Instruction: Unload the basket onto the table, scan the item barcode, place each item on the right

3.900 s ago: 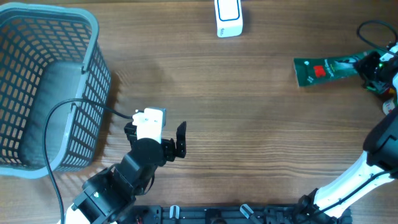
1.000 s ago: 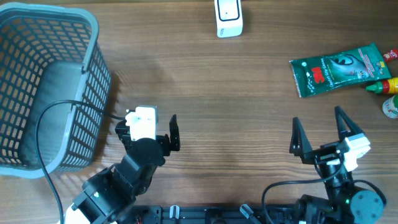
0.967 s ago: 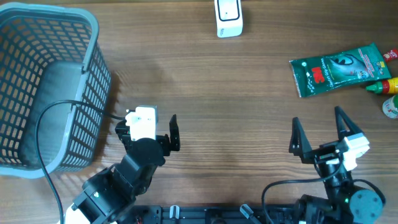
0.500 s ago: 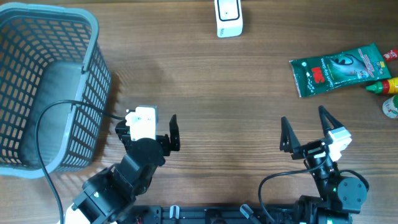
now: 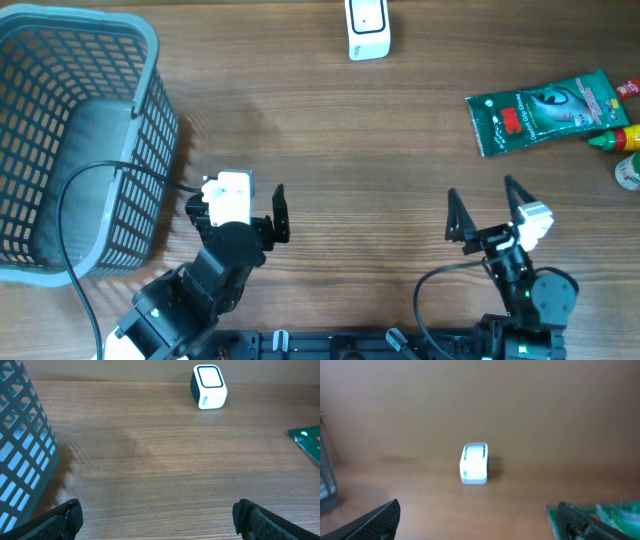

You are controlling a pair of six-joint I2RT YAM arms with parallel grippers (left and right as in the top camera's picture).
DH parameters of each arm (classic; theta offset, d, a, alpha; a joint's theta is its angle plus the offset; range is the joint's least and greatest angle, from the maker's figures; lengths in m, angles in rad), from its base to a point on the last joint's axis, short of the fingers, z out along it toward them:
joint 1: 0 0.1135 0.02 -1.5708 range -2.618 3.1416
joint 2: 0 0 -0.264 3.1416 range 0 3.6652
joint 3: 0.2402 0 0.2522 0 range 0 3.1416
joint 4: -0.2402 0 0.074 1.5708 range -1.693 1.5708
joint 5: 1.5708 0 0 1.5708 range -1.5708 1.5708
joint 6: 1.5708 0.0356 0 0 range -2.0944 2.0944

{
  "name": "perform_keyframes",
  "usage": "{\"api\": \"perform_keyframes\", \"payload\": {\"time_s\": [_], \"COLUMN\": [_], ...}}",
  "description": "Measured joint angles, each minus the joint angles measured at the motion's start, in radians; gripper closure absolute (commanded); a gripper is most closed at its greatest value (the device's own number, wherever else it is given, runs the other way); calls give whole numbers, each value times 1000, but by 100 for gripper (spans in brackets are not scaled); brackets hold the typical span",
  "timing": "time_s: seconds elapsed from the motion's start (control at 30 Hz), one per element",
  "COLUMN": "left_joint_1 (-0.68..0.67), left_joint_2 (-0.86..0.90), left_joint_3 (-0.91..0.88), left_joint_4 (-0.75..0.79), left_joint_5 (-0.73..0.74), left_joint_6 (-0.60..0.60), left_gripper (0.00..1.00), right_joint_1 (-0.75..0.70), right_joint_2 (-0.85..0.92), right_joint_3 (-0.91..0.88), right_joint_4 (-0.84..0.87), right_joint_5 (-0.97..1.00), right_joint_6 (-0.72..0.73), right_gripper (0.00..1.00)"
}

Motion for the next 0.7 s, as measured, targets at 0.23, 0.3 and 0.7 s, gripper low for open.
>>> {"api": "perform_keyframes", "payload": {"time_s": [0.23, 0.3, 0.7], "left_joint_1": [0, 0, 0], "left_joint_2": [0, 0, 0], "left_joint_3": [0, 0, 0], "left_joint_4": [0, 0, 0], "left_joint_5": [0, 0, 0], "left_joint_6": [0, 0, 0], "left_gripper": [0, 0, 0], "right_joint_1": [2, 2, 3], "right_joint_2": [1, 1, 1], "right_joint_3": [-1, -1, -1], "right_joint_4": [-26, -27, -31], "right_joint_5": [39, 63, 87], "right_joint_6": [4, 8, 8], "right_gripper": [0, 0, 0]}}
